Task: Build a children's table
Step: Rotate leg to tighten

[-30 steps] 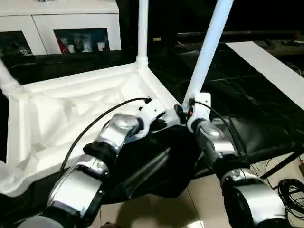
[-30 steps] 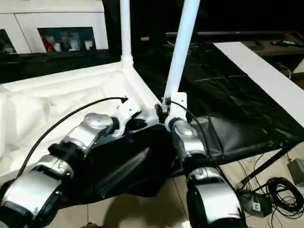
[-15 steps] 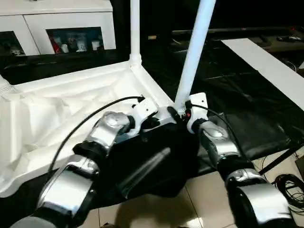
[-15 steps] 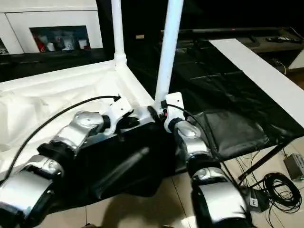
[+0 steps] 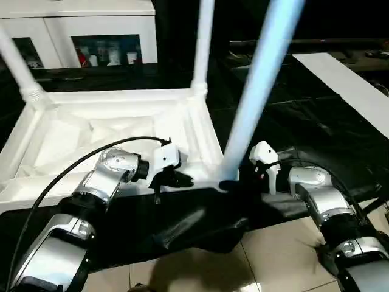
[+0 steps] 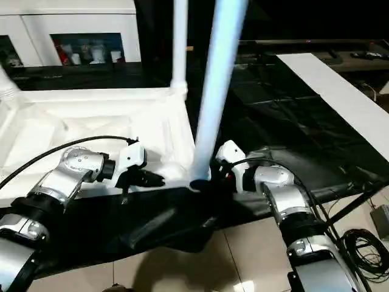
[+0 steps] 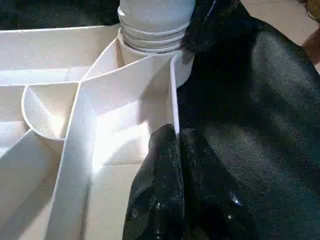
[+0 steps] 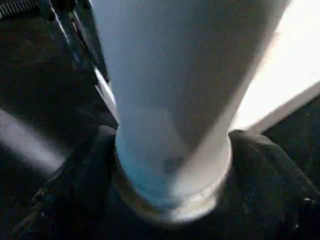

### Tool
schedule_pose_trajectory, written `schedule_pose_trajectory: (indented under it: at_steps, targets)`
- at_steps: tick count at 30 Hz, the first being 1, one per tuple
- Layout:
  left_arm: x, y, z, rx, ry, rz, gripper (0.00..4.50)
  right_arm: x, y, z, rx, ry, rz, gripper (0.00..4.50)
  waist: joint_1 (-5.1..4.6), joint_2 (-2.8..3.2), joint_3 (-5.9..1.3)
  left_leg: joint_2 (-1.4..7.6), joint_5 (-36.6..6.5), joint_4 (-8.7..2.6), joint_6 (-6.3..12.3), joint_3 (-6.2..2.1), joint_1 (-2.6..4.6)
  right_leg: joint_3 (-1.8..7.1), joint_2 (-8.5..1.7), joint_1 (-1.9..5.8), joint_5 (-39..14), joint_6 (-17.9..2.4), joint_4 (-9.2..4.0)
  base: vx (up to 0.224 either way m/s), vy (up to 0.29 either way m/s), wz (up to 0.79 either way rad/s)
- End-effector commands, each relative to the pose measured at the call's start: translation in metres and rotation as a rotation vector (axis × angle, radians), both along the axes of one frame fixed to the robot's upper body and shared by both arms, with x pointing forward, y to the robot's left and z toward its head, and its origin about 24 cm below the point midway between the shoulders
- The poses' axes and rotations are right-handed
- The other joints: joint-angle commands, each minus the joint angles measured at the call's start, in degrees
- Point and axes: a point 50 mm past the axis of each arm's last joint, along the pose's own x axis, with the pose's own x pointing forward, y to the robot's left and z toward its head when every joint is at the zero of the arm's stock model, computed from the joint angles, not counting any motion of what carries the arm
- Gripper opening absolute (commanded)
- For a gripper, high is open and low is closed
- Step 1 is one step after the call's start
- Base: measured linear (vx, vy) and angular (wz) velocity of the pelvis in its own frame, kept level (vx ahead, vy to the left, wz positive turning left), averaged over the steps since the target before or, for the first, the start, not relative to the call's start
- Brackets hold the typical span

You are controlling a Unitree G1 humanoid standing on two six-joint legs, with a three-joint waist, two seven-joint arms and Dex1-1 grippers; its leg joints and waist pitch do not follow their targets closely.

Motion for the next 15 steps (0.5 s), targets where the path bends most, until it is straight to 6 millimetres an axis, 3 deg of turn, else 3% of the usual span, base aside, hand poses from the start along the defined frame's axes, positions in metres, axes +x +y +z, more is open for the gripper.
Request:
schedule_pose_trajectory:
  at_steps: [1,4,5,7,15]
  targets:
    - [-0.0067,-0.0114,-0.0049,-0.002,0.030,-0.073,0.00,-0.0016,0.0069,0.0042,0.027,-0.007,0.044,3.63,-0.06,0.09,-3.53,2.27,-10.47,-3.64,2.51,-0.74,0.97,2.93,-4.03,2.19,-5.00,-14.62,-4.20,0.000,0.000,0.00]
    - [-0.0075,-0.0111,-0.0050,-0.002,0.030,-0.080,0.00,-0.0033,0.0085,0.0040,0.023,0.008,0.064,3.63,0.19,0.02,-3.68,2.24,-8.37,-3.52,3.20,-0.73,0.91,2.89,-3.94,2.37,-2.32,-14.53,-3.91,0.000,0.000,0.00]
    - [-0.0081,-0.0106,-0.0052,-0.001,0.032,-0.083,0.00,-0.0038,0.0088,0.0035,0.017,0.013,0.071,3.36,0.23,0.01,-3.69,2.21,-8.05,-3.47,3.34,-0.69,0.90,2.88,-3.93,2.34,-1.80,-14.59,-3.86,0.000,0.000,0.00]
    - [-0.0096,-0.0087,-0.0053,0.000,0.038,-0.084,0.00,-0.0037,0.0088,0.0033,0.021,0.031,0.073,3.24,0.41,-0.07,-3.73,2.19,-7.14,-3.42,3.67,-0.69,0.81,2.86,-4.00,2.42,-0.50,-14.80,-3.69,0.000,0.000,0.00]
    - [-0.0118,-0.0063,-0.0071,0.003,0.054,-0.083,0.00,-0.0050,0.0089,0.0038,0.036,0.037,0.076,2.72,0.59,0.02,-3.65,2.23,-8.76,-3.57,2.52,-0.72,0.96,2.88,-3.98,2.28,-3.66,-14.02,-3.98,0.000,0.000,0.00]
